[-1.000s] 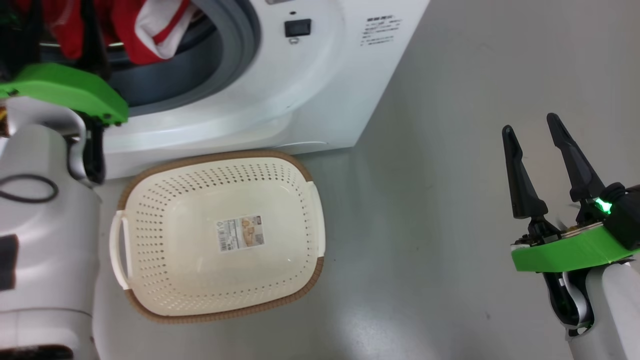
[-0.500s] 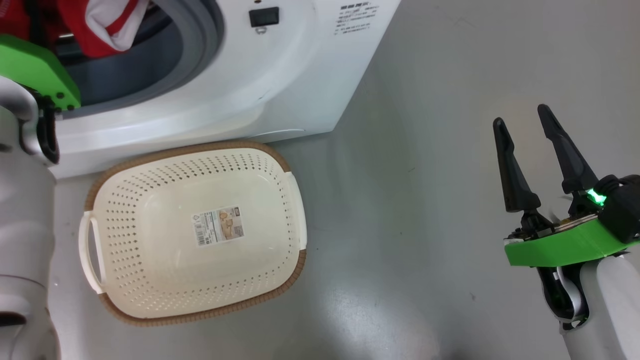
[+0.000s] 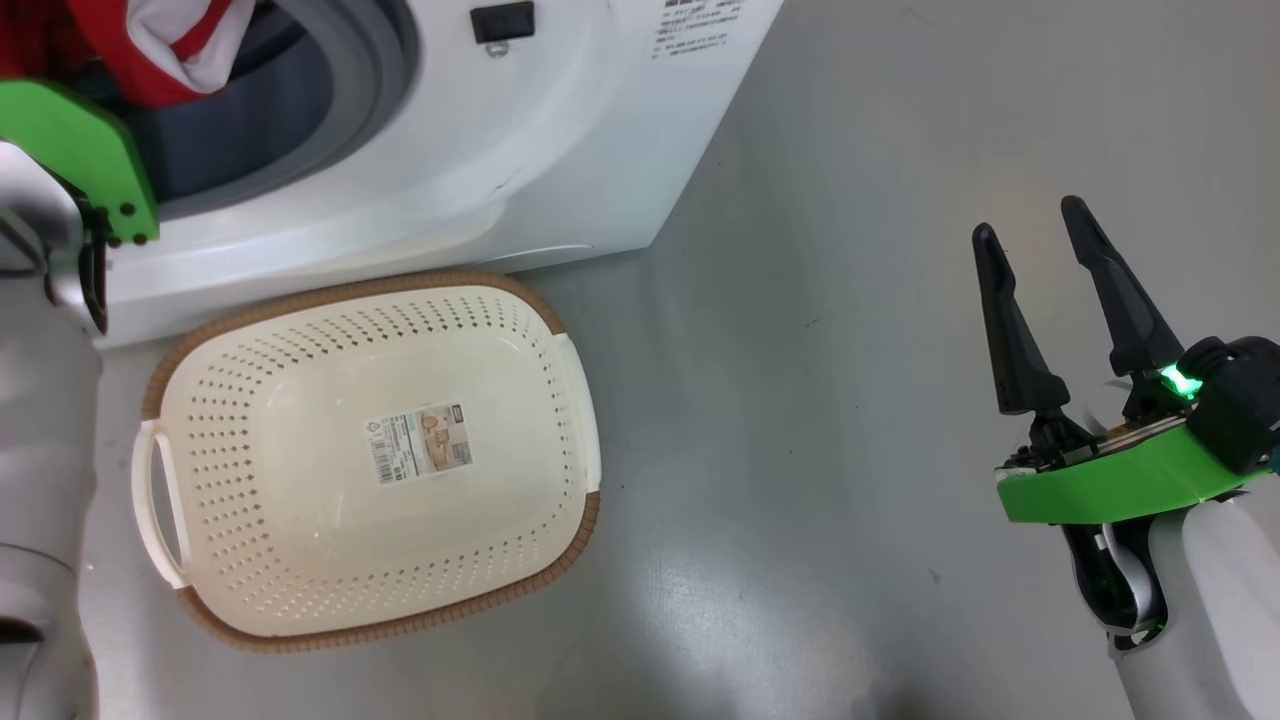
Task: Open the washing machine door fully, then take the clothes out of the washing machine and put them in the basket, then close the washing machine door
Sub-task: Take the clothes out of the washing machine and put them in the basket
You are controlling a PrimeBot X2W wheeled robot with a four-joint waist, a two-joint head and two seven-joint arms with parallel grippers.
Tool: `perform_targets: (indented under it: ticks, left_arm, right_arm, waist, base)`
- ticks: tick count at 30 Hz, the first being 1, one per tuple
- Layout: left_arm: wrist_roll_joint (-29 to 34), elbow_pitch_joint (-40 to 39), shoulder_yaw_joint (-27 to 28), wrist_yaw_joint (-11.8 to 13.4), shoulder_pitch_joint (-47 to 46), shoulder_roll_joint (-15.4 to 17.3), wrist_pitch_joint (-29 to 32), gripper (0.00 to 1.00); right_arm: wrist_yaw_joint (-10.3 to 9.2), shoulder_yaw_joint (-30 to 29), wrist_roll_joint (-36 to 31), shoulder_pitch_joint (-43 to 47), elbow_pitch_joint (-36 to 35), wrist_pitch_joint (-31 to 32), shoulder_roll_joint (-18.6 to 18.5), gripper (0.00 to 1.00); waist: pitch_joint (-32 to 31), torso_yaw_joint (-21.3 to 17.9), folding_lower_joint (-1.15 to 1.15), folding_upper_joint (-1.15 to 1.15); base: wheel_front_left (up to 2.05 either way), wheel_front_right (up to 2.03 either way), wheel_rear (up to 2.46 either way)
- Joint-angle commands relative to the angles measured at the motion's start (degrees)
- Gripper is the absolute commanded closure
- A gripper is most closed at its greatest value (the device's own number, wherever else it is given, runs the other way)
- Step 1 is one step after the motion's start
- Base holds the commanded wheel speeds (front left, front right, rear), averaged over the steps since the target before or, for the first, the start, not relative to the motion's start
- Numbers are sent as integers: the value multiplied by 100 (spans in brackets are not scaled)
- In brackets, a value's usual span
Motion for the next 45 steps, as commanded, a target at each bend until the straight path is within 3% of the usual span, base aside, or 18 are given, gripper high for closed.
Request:
perform_targets:
  ticks: [1,14,24,45]
  left_arm:
    - [65,-89,-3,108,-145,327,-23,100]
    - [-11,-161,-101,165,-32,286,-865,100]
    - [-492,-582,274,89,575,235,-1299,100]
    - [-597,-3937,725,-61,3508,-77,-1316,100]
  right_arm:
    - [37,106,62,23,-93,-36,-11,0]
    - [37,49,71,48,-33,-36,22,0]
    - [37,30,79,151,61,-36,48,0]
    - [37,-53,43,740,224,-36,223,0]
  waist:
    - [7,-1,0,0]
    - [-189,111,0,0]
    - [-512,282,0,0]
    - [-1833,465,0,0]
  base:
    - [0,0,0]
    - [0,0,0]
    - [0,0,0]
    - [0,0,0]
